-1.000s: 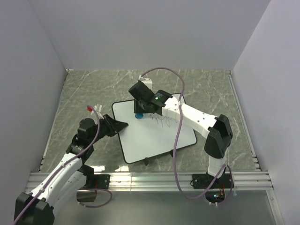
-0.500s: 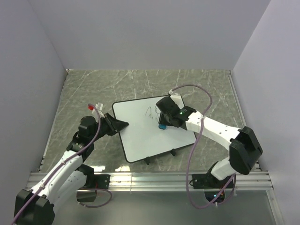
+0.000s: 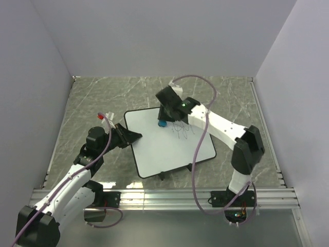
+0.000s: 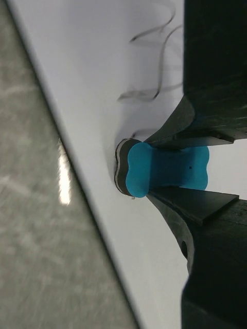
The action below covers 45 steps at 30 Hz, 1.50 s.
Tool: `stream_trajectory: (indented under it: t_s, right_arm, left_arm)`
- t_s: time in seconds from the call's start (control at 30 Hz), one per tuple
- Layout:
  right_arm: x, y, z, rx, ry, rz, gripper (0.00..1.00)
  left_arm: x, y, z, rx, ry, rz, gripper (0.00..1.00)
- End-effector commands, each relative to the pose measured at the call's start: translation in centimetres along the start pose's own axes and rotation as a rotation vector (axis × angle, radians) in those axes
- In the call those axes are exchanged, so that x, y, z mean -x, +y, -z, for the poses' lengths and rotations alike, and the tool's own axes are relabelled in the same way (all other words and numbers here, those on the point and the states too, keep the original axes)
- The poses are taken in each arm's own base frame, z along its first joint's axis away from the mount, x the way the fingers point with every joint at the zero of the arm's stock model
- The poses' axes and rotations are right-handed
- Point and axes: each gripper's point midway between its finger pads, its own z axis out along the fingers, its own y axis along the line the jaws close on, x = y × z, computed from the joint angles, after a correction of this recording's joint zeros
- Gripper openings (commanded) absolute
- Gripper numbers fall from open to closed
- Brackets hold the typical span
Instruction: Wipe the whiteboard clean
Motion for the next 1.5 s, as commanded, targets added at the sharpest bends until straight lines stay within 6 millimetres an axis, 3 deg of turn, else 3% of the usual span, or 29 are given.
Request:
stream_trajectory:
  t_s: [0.0, 0.07, 0.13, 0.23, 0.27, 0.33, 0.37, 0.43, 0.47, 0.53, 0.57, 0.63, 0.67, 0.8, 1.0, 1.03, 1.1, 1.13, 1.2, 1.33, 1.47]
  right_arm:
    - [1.1, 4.2, -0.6, 0.061, 0.033, 0.014, 0.00]
    - [1.9, 5.2, -1.1, 0.062, 0.028, 0.013, 0.00]
    - [1.9, 4.9, -1.3, 0.047, 0.032, 0.013, 0.00]
    - [0.5, 2.9, -1.9, 0.010, 0.048, 0.001, 0.00]
    - [-0.8, 1.0, -1.9, -0.019, 0.068, 0.000, 0.00]
    - [-0.8, -0.7, -1.3, -0.019, 0.053, -0.042, 0.00]
    - [-3.0, -3.0, -2.0, -0.067, 0.092, -0.037, 0.00]
    - [-3.4, -4.9, -1.5, -0.072, 0.080, -0.067, 0.00]
    - [-5.6, -7.1, -2.0, -0.117, 0.117, -0.061, 0.00]
    - [-6.6, -8.6, -1.6, -0.124, 0.122, -0.077, 0.00]
    - [-8.5, -10.2, -1.9, -0.156, 0.154, -0.070, 0.00]
    - [-9.4, -11.0, -1.6, -0.156, 0.156, -0.089, 0.00]
    - [-10.7, -12.0, -1.6, -0.172, 0.182, -0.091, 0.00]
    - [-10.4, -11.6, -1.4, -0.153, 0.171, -0.103, 0.00]
    - [-5.2, -6.7, -1.4, -0.081, 0.110, -0.106, 0.00]
    - [-3.0, -4.8, -1.0, -0.039, 0.075, -0.120, 0.00]
    - [-1.7, -3.4, -0.7, -0.022, 0.067, -0.120, 0.00]
    - [0.0, -1.8, -0.5, 0.005, 0.044, -0.129, 0.00]
    - [0.9, -0.9, -0.4, 0.014, 0.044, -0.129, 0.00]
    - [3.8, 1.8, 0.9, 0.090, 0.000, -0.147, 0.00]
    - [5.3, 3.3, 1.2, 0.117, -0.010, -0.123, 0.00]
  left_arm:
    - [-4.4, 1.8, 0.6, 0.035, 0.194, -0.055, 0.00]
    - [-4.4, 1.7, 0.5, 0.033, 0.195, -0.058, 0.00]
    - [-4.4, 1.7, 0.5, 0.034, 0.196, -0.059, 0.00]
    - [-4.4, 1.6, 0.5, 0.026, 0.199, -0.063, 0.00]
    - [-4.5, 1.5, 0.5, 0.023, 0.200, -0.064, 0.00]
    - [-4.6, 1.6, 0.5, 0.024, 0.206, -0.062, 0.00]
    - [-4.7, 1.6, 0.5, 0.022, 0.209, -0.061, 0.00]
    - [-4.8, 1.7, 0.5, 0.026, 0.216, -0.058, 0.00]
    - [-4.9, 1.7, 0.5, 0.027, 0.219, -0.057, 0.00]
    - [-4.6, 1.4, 0.3, 0.010, 0.207, -0.068, 0.00]
    - [-4.6, 1.4, 0.2, 0.009, 0.208, -0.068, 0.00]
    - [-4.6, 1.4, 0.2, 0.010, 0.209, -0.067, 0.00]
    - [-4.5, 1.4, 0.2, 0.008, 0.205, -0.068, 0.00]
    - [-4.6, 1.5, 0.2, 0.010, 0.211, -0.067, 0.00]
    - [-4.6, 2.0, 0.1, 0.032, 0.202, -0.063, 0.00]
    - [-4.5, 2.2, 0.0, 0.043, 0.189, -0.063, 0.00]
    - [-4.6, 2.5, 0.1, 0.051, 0.180, -0.068, 0.00]
    - [-4.5, 2.5, 0.0, 0.050, 0.169, -0.071, 0.00]
    - [-4.4, 3.0, 0.1, 0.076, 0.139, -0.077, 0.00]
    - [-4.5, 5.5, -0.1, 0.205, 0.117, -0.074, 0.00]
    - [-4.7, 8.8, -0.3, 0.352, 0.109, -0.072, 0.00]
